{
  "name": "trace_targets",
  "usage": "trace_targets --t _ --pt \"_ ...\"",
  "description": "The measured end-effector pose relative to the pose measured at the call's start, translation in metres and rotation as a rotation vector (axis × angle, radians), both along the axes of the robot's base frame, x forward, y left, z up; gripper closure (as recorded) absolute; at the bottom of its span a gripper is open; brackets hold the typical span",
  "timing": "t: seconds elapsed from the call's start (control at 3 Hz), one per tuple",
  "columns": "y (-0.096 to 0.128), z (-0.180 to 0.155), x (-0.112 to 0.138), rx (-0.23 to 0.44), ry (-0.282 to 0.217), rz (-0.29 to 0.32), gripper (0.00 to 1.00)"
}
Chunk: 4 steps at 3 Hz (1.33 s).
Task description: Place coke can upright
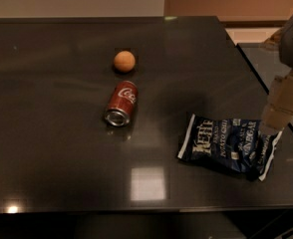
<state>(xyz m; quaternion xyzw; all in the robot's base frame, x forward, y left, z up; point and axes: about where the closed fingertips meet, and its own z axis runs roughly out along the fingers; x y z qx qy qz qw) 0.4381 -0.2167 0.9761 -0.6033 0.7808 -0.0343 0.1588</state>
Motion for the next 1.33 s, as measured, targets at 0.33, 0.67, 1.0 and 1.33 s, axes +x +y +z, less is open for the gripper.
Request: trace_targets --t 0.33,0.67,1.0,1.33 --pt "0.0 0.0 0.0 0.0 0.0 0.0 0.0" --pt "0.002 0.003 0.015 0.007 0.019 -0.049 0.0" --pt "0.011 0.003 0.049 0.042 0.046 -0.131 0.0" --pt "0.026 -0.001 0.088 0.092 0.075 -0.228 0.0"
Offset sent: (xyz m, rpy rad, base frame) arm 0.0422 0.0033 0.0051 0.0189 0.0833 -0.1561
